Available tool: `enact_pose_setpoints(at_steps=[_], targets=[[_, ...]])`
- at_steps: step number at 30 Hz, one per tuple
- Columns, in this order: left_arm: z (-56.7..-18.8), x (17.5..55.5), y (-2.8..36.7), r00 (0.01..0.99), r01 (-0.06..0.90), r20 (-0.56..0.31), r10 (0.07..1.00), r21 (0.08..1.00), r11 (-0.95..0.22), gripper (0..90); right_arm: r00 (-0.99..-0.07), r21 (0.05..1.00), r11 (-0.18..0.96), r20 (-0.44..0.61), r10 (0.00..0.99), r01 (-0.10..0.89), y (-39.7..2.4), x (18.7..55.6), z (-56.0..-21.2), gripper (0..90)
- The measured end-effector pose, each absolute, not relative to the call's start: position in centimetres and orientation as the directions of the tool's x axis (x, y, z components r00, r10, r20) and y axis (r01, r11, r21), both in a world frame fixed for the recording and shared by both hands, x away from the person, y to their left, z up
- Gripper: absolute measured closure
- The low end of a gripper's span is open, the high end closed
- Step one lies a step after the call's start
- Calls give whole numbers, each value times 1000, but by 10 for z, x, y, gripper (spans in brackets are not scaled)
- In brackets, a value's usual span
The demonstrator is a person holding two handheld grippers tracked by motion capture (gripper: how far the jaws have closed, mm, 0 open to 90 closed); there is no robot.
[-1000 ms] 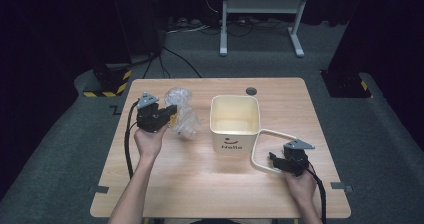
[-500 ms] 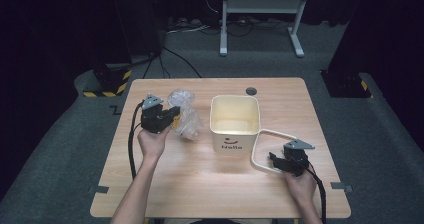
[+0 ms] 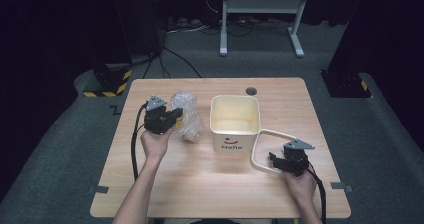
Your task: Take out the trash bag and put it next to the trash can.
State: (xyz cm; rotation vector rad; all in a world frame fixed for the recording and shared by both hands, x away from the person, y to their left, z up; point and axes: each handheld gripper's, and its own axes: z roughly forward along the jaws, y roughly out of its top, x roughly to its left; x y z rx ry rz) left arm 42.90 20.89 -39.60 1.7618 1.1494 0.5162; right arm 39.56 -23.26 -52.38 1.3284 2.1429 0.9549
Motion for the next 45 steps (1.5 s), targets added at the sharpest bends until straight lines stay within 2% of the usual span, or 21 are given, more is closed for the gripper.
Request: enact_pose_setpoints(at_steps=[35,38,45], targets=[[-414,435,201,469,508,-132,873,849,-145,877,-442,748,301,-11,897,592,-233,396,-524,333],[-415,436,200,470,511,-129,873,847,-150,848,-442,748,301,-11,897,592,-233,396,-524,333],[-413,434,198,460,506,-108,881,847,-160,694,-441,747,300,-10,897,593,-233,396,-524,333]])
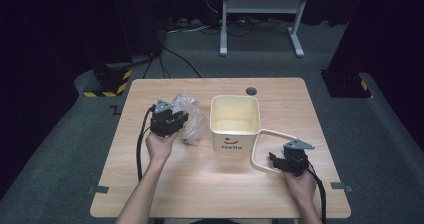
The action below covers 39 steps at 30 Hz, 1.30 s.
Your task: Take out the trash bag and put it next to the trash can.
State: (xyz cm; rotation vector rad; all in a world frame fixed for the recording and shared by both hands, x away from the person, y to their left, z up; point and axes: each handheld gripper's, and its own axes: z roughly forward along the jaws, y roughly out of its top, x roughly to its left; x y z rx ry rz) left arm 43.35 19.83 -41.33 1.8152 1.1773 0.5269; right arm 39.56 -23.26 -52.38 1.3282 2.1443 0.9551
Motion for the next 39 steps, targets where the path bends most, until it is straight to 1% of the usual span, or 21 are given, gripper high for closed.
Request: enact_pose_setpoints(at_steps=[5,7,12,17,21,29,34,35,39], targets=[[-410,430,200,451,499,-103,887,852,-155,560,-442,748,301,-11,897,592,-233,396,-524,333],[-408,428,201,445,491,-101,890,859,-148,524,-442,748,301,-11,897,592,-233,396,-524,333],[-406,422,205,433,474,-103,895,871,-129,469,-442,748,301,-11,897,592,-233,396,-524,333],[-405,414,209,429,463,-129,894,881,-95,427,-442,748,301,-11,897,592,-233,396,-524,333],[-401,411,212,429,457,-138,892,885,-83,363,-442,748,301,-11,897,592,-233,396,-524,333],[-397,400,214,442,447,-136,887,890,-87,325,-442,748,301,-11,897,592,-233,396,-524,333],[-395,392,218,430,444,-121,894,891,-93,319,-442,748,301,-11,897,592,-233,396,-524,333],[-395,391,218,421,440,-132,897,895,-75,318,-442,748,301,-11,897,592,-233,396,-524,333],[-393,386,224,419,439,-127,899,895,-78,319,-442,748,301,-11,897,592,-233,396,-524,333]])
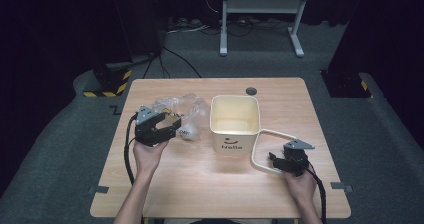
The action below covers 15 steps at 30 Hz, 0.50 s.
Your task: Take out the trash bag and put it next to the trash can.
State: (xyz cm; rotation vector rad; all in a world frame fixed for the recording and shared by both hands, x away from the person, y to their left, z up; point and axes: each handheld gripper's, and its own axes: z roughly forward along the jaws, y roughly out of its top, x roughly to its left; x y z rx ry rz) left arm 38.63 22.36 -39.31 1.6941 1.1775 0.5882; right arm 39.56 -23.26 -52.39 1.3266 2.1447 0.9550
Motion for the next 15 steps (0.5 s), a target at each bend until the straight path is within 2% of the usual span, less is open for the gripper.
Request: enact_pose_setpoints(at_steps=[15], targets=[[-400,367,233,390,450,-141,910,891,-55,306,-443,748,302,-12,896,591,-233,396,-524,333]])
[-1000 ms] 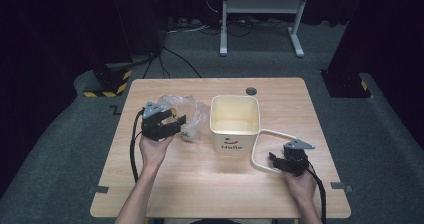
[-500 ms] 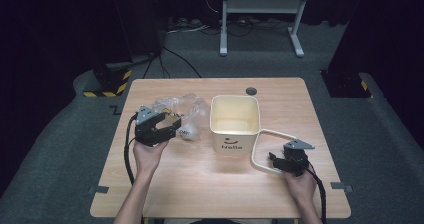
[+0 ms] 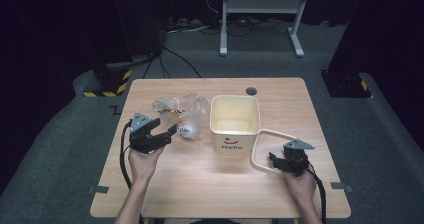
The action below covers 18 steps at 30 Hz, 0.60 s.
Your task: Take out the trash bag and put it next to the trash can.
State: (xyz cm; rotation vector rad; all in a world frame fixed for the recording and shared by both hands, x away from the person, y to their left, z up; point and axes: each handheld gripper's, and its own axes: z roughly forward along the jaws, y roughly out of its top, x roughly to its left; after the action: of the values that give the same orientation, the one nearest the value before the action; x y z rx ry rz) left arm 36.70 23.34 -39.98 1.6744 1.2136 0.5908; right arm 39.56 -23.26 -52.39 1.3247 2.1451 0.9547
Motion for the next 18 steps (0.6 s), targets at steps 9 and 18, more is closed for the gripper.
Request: enact_pose_setpoints(at_steps=[9,18], targets=[[-410,358,239,370,460,-145,918,887,-45,284,-443,748,303,-12,896,591,-233,396,-524,333],[-424,354,237,357,478,-135,924,877,-57,273,-443,748,303,-12,896,591,-233,396,-524,333]])
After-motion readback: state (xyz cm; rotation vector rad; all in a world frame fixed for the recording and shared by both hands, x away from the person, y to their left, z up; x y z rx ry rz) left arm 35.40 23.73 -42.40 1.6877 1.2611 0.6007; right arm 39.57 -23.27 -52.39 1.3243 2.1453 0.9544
